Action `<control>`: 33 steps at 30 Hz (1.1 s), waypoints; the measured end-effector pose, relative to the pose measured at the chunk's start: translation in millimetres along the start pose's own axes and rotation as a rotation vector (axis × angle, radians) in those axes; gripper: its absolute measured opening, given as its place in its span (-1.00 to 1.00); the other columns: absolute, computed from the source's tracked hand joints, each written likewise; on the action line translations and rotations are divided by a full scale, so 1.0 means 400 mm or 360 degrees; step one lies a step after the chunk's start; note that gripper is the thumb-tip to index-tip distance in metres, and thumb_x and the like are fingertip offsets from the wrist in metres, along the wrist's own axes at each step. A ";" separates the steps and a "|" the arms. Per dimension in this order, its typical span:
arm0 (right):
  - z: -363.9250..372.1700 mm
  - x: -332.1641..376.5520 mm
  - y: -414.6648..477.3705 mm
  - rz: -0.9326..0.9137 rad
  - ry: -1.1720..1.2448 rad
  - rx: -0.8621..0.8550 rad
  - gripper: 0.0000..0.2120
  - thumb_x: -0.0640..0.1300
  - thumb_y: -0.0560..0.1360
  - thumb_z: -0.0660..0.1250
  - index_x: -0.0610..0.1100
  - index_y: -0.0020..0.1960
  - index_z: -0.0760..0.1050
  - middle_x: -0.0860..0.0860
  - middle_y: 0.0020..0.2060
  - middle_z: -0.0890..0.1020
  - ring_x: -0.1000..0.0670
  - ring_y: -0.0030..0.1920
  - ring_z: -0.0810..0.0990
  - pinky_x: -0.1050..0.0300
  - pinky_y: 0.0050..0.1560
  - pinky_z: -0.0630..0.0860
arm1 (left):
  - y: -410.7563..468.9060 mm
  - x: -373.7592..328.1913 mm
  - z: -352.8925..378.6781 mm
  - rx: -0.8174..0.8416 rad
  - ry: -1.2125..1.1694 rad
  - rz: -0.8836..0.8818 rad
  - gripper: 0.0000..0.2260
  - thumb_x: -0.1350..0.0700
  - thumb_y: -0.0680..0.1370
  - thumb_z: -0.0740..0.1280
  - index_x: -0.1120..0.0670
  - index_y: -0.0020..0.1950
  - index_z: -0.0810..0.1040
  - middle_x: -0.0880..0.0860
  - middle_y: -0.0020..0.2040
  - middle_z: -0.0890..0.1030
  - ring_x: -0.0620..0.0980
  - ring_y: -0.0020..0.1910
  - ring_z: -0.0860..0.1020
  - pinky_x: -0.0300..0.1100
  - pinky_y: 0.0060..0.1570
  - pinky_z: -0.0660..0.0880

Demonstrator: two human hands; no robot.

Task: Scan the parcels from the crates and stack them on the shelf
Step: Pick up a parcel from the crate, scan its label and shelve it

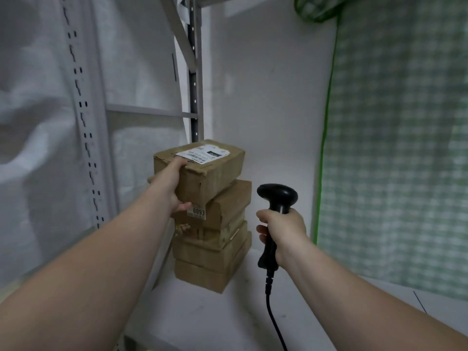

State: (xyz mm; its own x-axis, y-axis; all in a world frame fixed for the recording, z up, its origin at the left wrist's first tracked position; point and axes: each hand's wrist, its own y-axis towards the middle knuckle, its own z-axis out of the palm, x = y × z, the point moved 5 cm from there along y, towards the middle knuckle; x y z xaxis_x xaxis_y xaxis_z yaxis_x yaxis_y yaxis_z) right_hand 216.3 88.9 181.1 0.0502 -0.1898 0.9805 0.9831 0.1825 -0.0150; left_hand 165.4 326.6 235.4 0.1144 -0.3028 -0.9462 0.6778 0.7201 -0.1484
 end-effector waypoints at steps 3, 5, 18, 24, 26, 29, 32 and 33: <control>0.005 -0.007 0.043 -0.0008 -0.0057 0.0015 -0.85 -0.29 0.44 0.35 -0.16 -0.01 0.47 -0.08 -0.27 0.57 -0.04 -0.27 0.57 0.03 -0.10 0.56 | 0.045 0.008 0.028 -0.0007 0.0086 0.0012 -0.21 -0.24 0.16 0.49 -0.04 0.34 0.40 0.06 0.18 0.56 0.13 0.06 0.56 0.02 -0.40 0.56; 0.009 -0.013 0.066 -0.0005 -0.0096 0.0033 -0.82 -0.28 0.45 0.36 -0.16 0.03 0.47 -0.10 -0.21 0.58 -0.06 -0.24 0.57 0.01 -0.08 0.58 | 0.068 0.020 0.044 -0.0016 0.0092 0.0047 -0.36 -0.21 0.33 0.48 0.03 0.30 0.43 0.05 0.18 0.53 0.11 0.11 0.52 0.00 -0.25 0.60; -0.021 -0.053 0.075 0.0098 -0.0130 0.0090 -0.78 -0.27 0.46 0.37 -0.17 0.09 0.46 -0.12 -0.19 0.58 -0.06 -0.23 0.57 0.02 -0.09 0.59 | 0.069 0.082 0.105 -0.0180 0.1002 0.0684 -0.71 0.13 0.55 0.29 0.10 0.27 0.52 0.16 0.33 0.44 0.13 0.13 0.49 -0.16 0.03 0.39; -0.070 -0.057 0.038 0.0130 -0.0135 0.0117 -0.80 -0.28 0.46 0.36 -0.18 0.07 0.47 -0.11 -0.16 0.58 -0.04 -0.25 0.58 0.13 -0.30 0.54 | 0.027 0.107 0.108 0.0147 0.1092 0.0571 -0.61 0.19 0.58 0.23 0.10 0.42 0.42 0.07 0.32 0.50 0.10 0.23 0.47 -0.17 0.11 0.37; -0.094 -0.068 0.007 0.0144 -0.0160 0.0161 -0.84 -0.29 0.46 0.37 -0.18 0.02 0.48 -0.11 -0.16 0.59 -0.04 -0.26 0.58 0.15 -0.36 0.50 | 0.003 0.130 0.096 0.0224 0.1076 0.0518 -0.60 0.14 0.55 0.28 0.07 0.40 0.46 0.08 0.29 0.54 0.08 0.17 0.52 -0.09 0.17 0.47; -0.144 -0.100 -0.063 0.0182 -0.0212 0.0249 -0.88 -0.30 0.46 0.37 -0.17 -0.04 0.49 -0.10 -0.19 0.57 -0.03 -0.32 0.57 0.18 -0.42 0.46 | -0.077 0.180 0.076 0.0290 0.1122 0.0516 -0.72 0.12 0.56 0.32 0.04 0.27 0.55 0.08 0.08 0.60 0.03 -0.04 0.55 -0.20 -0.08 0.46; -0.208 -0.150 -0.159 0.0249 -0.0317 0.0346 -0.87 -0.31 0.44 0.38 -0.17 -0.03 0.52 -0.08 -0.21 0.58 -0.04 -0.33 0.56 0.17 -0.42 0.44 | -0.185 0.260 0.055 0.0420 0.1152 0.0447 -0.82 0.13 0.57 0.32 0.04 0.15 0.59 0.07 -0.06 0.60 0.03 -0.13 0.55 -0.15 -0.19 0.48; -0.231 -0.170 -0.195 0.0282 -0.0360 0.0378 -0.85 -0.31 0.44 0.38 -0.18 -0.01 0.53 -0.08 -0.21 0.59 -0.04 -0.32 0.55 0.16 -0.40 0.44 | -0.224 0.299 0.042 0.0475 0.1187 0.0400 -0.84 0.13 0.57 0.32 0.04 0.13 0.59 0.05 -0.08 0.60 0.02 -0.14 0.55 -0.13 -0.18 0.50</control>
State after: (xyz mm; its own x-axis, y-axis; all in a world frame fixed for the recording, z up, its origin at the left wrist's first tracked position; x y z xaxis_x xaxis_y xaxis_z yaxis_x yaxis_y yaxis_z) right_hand 152.5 -1.7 97.6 0.1495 0.0777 0.9857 0.8931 0.4172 -0.1684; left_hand 130.6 215.4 140.5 -0.1514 0.4120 -0.8985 0.8721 0.4836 0.0749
